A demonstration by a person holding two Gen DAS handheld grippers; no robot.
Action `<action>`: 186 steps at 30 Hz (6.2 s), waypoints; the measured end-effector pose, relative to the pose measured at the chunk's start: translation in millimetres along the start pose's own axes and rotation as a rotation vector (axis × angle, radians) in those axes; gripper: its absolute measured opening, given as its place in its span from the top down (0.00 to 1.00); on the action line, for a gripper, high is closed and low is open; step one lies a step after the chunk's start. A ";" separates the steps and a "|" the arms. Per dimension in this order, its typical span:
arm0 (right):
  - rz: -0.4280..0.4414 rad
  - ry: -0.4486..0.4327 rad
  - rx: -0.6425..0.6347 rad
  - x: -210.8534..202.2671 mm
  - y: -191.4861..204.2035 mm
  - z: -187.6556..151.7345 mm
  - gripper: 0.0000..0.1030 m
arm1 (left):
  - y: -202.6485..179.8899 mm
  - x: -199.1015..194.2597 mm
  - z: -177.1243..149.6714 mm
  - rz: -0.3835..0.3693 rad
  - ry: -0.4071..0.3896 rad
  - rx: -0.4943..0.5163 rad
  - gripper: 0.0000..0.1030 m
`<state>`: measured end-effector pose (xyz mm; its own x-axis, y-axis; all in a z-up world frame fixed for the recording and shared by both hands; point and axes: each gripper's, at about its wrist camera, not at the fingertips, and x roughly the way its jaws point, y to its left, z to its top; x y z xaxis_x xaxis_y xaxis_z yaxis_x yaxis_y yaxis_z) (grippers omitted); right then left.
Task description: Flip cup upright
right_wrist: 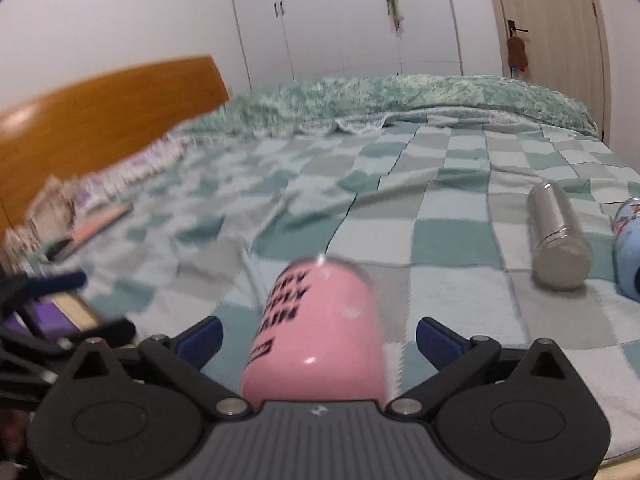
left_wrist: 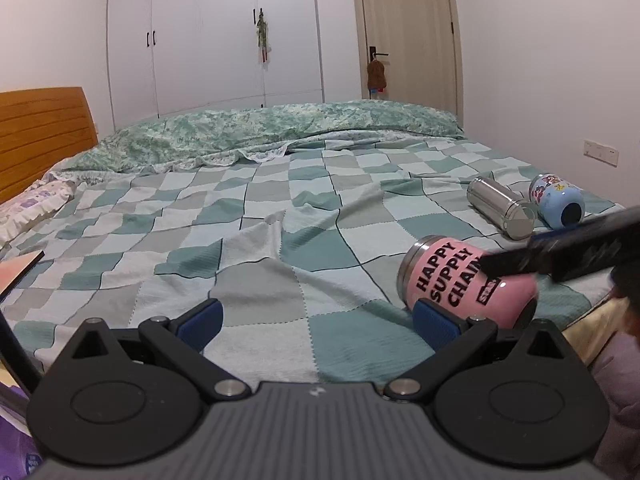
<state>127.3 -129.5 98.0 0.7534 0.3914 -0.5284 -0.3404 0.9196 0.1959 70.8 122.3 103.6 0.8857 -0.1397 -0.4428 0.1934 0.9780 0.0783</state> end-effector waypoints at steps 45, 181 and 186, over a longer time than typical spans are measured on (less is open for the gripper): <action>0.090 0.045 -0.109 12.4 -160.7 5.1 0.00 | -88.7 160.6 74.8 -0.011 0.639 -0.271 0.14; -0.281 -0.495 -0.156 -155.3 -131.8 -119.7 0.00 | -161.8 -31.9 -68.2 0.184 -0.481 -0.035 0.00; -0.281 -0.495 -0.157 -155.2 -131.8 -119.8 0.00 | -161.6 -31.7 -68.3 0.181 -0.481 -0.035 0.00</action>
<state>-12.1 -315.4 55.3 0.9868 0.1367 -0.0869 -0.1405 0.9893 -0.0400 -17.4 -20.7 44.1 0.9992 -0.0150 0.0368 0.0119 0.9965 0.0825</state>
